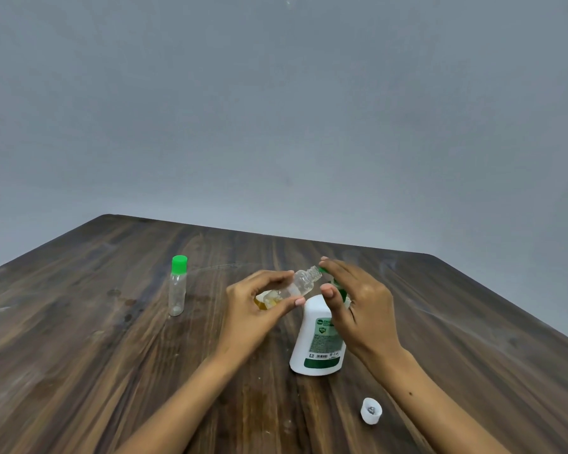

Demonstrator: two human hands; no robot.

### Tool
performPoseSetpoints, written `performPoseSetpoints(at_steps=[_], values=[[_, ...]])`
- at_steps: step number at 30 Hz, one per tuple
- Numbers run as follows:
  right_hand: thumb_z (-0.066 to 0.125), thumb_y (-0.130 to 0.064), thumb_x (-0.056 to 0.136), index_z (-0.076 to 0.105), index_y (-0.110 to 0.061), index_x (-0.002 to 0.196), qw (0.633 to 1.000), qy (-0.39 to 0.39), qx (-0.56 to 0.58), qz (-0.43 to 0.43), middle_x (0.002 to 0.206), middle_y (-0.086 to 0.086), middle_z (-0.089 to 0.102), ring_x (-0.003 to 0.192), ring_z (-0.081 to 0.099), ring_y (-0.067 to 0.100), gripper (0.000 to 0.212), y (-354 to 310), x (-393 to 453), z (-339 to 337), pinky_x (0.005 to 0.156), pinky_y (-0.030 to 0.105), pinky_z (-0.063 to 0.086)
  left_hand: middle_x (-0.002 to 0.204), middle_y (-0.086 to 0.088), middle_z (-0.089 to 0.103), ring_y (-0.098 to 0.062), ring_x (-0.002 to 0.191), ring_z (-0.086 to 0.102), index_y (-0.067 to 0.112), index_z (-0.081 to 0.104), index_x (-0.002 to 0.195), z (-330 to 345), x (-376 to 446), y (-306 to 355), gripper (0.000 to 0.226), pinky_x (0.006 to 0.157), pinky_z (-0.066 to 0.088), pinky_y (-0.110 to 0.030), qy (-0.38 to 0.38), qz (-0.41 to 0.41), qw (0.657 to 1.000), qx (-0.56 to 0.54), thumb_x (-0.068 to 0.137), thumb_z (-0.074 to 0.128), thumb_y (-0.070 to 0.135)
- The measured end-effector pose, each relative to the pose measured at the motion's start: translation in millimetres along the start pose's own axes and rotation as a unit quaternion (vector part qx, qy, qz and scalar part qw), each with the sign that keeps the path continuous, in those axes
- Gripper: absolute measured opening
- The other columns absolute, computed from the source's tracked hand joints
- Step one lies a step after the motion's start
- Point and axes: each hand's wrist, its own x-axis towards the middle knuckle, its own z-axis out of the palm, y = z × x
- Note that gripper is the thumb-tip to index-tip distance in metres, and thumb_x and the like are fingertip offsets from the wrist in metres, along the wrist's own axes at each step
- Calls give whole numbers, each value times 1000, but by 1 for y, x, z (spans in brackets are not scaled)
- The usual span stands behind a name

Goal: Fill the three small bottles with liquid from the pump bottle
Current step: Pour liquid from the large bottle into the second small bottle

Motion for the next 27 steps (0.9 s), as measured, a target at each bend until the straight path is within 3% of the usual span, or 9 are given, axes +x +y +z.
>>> performPoseSetpoints(at_steps=[4, 8, 13, 19, 27], values=[[21, -68, 93, 72, -10, 107, 1000, 1, 8, 2, 110, 3, 70, 102, 65, 20, 79, 2, 3, 1, 79, 31, 53, 100, 8, 74, -1, 94, 69, 11, 75, 105, 0, -1, 1, 39, 82, 52, -13, -4, 1, 1000, 2, 69, 85, 22], [22, -69, 93, 72, -10, 107, 1000, 5, 18, 21, 109, 2, 70, 97, 66, 18, 79, 1, -5, 6, 76, 23, 49, 99, 6, 75, -2, 94, 69, 9, 75, 104, 0, 0, 0, 40, 82, 52, -14, 6, -4, 1000, -5, 68, 86, 19], [21, -69, 93, 71, -10, 109, 1000, -7, 11, 1, 113, 3, 69, 104, 65, 20, 79, 2, 4, 0, 81, 31, 52, 99, 7, 74, -2, 95, 69, 11, 75, 104, -1, -1, 2, 40, 82, 53, -15, 2, -3, 1000, -7, 68, 85, 23], [22, -68, 94, 70, -10, 108, 1000, 3, 11, 14, 109, 1, 69, 95, 65, 16, 77, -1, -5, 6, 74, 18, 44, 100, 8, 74, -2, 95, 69, 13, 75, 105, -1, 0, 3, 40, 82, 53, -15, 8, 0, 1000, -9, 68, 85, 21], [22, -68, 93, 71, -11, 107, 1000, 3, 15, 19, 108, 1, 69, 95, 65, 16, 76, -1, -3, 7, 74, 20, 45, 99, 8, 74, 0, 94, 68, 11, 75, 104, -1, 0, 4, 40, 80, 52, -12, 9, 3, 1000, -8, 67, 86, 20]])
